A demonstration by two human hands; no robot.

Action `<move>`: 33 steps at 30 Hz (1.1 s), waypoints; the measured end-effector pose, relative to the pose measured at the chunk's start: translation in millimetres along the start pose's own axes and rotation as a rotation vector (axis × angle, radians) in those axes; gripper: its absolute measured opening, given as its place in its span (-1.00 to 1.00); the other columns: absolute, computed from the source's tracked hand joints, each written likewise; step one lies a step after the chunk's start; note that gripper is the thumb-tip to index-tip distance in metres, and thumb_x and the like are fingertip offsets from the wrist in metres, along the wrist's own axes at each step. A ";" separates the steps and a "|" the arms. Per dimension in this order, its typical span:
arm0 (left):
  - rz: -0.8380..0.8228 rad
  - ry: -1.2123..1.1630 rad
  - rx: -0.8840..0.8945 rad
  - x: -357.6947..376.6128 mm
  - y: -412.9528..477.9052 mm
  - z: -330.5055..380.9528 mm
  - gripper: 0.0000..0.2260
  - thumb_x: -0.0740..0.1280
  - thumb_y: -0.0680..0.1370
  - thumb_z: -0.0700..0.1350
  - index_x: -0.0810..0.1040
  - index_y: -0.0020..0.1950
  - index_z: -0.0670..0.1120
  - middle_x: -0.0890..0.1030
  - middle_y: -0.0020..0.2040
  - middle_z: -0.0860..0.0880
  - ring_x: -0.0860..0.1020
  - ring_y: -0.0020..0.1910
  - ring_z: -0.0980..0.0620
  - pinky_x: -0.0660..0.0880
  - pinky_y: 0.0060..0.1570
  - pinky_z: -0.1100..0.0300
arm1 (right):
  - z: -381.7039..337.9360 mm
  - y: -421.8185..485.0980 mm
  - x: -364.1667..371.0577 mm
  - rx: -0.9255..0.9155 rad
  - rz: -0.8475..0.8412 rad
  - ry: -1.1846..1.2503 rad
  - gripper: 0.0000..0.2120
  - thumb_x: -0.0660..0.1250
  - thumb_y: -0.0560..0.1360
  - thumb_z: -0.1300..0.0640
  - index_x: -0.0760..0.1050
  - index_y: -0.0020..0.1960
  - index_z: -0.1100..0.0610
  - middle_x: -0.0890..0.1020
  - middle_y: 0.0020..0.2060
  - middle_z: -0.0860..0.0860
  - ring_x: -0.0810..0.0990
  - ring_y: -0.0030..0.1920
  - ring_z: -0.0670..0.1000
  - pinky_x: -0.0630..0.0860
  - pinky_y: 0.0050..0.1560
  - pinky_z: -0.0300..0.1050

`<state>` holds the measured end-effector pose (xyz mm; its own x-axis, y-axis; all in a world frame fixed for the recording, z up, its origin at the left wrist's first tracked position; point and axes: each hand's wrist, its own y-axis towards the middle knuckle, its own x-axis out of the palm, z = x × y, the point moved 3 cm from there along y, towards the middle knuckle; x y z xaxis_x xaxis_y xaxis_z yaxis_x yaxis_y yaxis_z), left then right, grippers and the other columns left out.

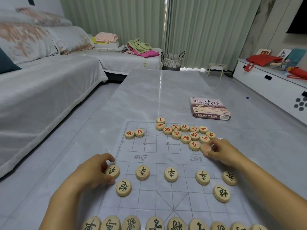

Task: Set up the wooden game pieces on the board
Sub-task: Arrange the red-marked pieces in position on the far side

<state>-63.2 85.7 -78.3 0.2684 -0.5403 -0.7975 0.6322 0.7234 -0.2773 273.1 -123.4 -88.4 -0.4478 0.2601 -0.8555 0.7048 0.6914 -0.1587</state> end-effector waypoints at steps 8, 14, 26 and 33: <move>0.114 -0.154 -0.012 -1.5 1.1 0.1 -0.49 0.45 0.40 -0.04 0.35 0.29 0.06 0.46 -0.01 0.04 0.48 -0.09 0.09 0.38 -0.19 0.28 | -8.5 28.6 -12.6 -0.035 0.225 0.076 -0.56 0.26 0.52 -0.02 0.33 0.34 0.11 0.32 0.35 0.14 0.32 0.34 0.15 0.32 0.31 0.06; 0.370 -0.194 0.041 -5.8 1.6 3.7 -0.47 0.44 0.42 -0.10 0.34 0.35 -0.01 0.44 0.21 -0.08 0.39 0.09 0.04 0.34 0.08 0.14 | -13.1 55.5 7.7 -0.079 0.040 -0.088 -0.43 0.13 0.52 -0.19 0.13 0.47 -0.05 0.03 0.52 0.04 0.02 0.50 0.12 0.03 0.46 0.08; 0.459 -0.156 0.041 -3.6 3.2 11.6 -0.49 0.42 0.43 -0.04 0.34 0.34 0.03 0.41 0.29 -0.05 0.37 0.31 -0.05 0.34 0.29 -0.04 | -59.8 61.7 23.3 -0.316 0.007 0.327 -0.66 0.11 0.60 0.07 0.33 0.36 0.03 0.36 0.35 -0.04 0.36 0.30 -0.04 0.28 0.35 -0.10; 0.482 -0.122 0.062 -0.5 4.3 17.9 -0.50 0.41 0.43 -0.02 0.34 0.33 0.05 0.42 0.28 -0.02 0.38 0.29 -0.03 0.35 0.27 -0.03 | -91.9 107.7 17.2 -0.245 -0.034 0.148 -0.55 0.16 0.57 0.00 0.23 0.44 0.03 0.18 0.49 0.02 0.22 0.45 0.07 0.19 0.45 0.03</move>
<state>-47.6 81.3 -69.5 0.6213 -0.2002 -0.7576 0.4564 0.8784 0.1421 290.8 17.4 -74.9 -0.5573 0.3167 -0.7675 0.5419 0.8391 -0.0473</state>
